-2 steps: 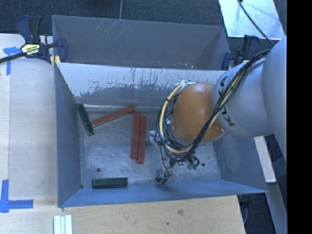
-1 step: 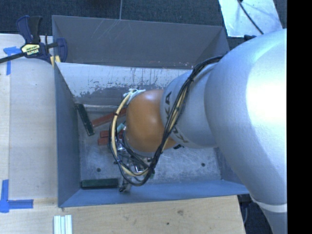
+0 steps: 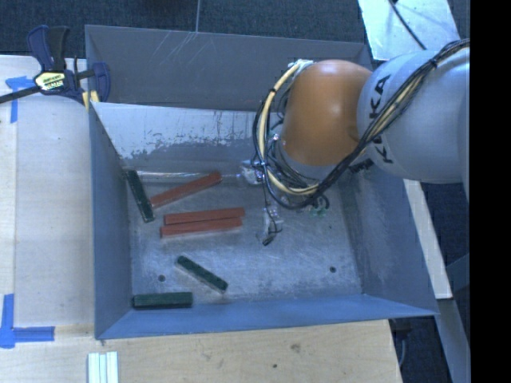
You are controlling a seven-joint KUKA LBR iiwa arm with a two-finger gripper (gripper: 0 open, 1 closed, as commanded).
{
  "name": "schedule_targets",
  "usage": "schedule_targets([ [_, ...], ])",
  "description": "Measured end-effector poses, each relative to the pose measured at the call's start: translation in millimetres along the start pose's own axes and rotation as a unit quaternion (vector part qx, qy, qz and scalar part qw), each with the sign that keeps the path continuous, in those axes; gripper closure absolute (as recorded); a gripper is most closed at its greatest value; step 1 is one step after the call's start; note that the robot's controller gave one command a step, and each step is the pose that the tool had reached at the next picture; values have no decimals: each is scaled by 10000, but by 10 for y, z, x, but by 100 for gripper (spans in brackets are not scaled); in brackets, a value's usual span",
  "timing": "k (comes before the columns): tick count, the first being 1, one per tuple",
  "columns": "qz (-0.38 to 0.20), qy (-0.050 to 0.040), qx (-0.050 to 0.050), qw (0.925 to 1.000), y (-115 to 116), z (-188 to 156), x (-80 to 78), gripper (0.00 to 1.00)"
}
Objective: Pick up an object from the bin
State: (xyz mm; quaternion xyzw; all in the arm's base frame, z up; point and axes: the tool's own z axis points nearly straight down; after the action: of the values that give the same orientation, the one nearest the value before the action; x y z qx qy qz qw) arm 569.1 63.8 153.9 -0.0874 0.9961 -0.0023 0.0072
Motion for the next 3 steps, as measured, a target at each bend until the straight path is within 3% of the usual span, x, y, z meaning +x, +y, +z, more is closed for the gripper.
schedule_targets([
  [1,-289,75,-37,9995,329,857,-267,0],
  [2,-280,45,-30,9996,314,807,-283,100],
  [3,-341,38,-34,9994,537,685,-459,100],
])
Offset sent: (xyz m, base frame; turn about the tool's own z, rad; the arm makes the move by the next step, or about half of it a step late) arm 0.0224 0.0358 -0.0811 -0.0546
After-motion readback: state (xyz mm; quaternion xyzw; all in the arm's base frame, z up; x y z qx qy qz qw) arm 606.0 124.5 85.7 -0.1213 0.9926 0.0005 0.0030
